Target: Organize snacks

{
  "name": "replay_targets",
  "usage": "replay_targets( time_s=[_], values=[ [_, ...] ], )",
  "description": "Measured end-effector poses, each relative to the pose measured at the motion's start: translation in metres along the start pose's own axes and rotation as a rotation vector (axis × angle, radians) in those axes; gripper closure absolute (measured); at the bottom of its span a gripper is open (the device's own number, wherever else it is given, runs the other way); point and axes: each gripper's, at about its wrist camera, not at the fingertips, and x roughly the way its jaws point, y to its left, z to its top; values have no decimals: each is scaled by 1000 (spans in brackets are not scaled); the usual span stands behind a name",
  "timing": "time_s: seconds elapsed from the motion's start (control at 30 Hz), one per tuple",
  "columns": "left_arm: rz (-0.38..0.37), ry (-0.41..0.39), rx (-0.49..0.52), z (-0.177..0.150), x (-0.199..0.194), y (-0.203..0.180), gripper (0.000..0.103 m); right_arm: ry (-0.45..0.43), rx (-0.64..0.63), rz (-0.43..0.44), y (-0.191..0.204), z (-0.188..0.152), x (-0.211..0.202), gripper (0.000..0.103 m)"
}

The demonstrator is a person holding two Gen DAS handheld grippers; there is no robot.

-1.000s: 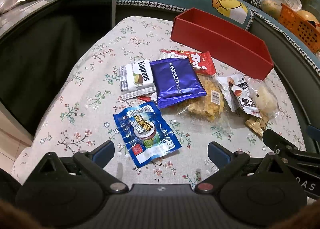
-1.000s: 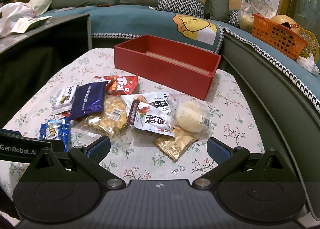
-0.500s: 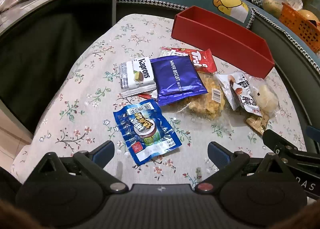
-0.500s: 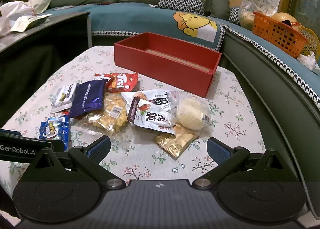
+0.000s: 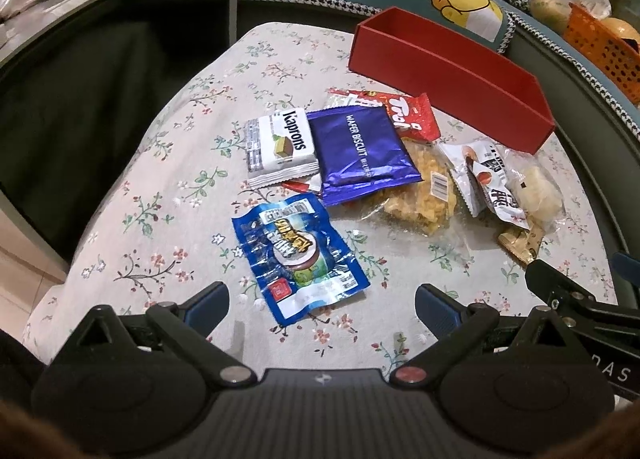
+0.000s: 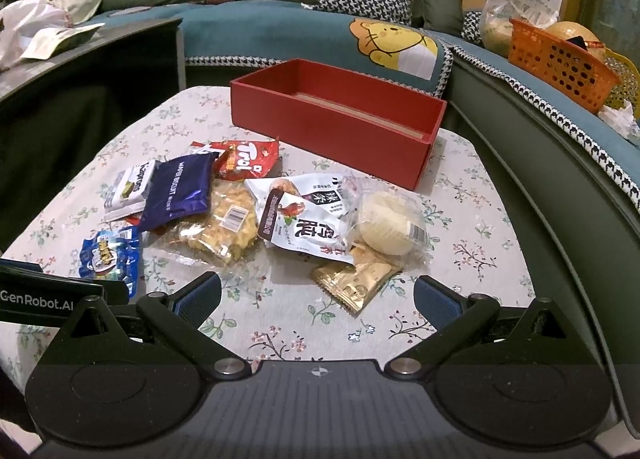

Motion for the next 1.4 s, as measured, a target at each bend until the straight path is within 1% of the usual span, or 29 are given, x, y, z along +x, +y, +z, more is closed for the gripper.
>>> replay_targets(
  time_s=[0.23,0.57,0.77,1.13,1.3,1.4],
  values=[
    [22,22,-40,0,5,6,0,11,-30,10,9,1,4,0],
    [39,36,-63,2,12,6,0,31,-27,19,12,4,12,0],
    [26,50,-81,7,20,8,0,35,-32,38,11,8,16,0],
    [99,72,-142,20,54,12,0,51,-10,65,1,19,24,0],
    [148,43,-117,28,65,4,0,54,-1,87,-1,25,27,0],
    [169,47,-70,29,72,1,0,52,-1,99,-2,28,28,0]
  ],
)
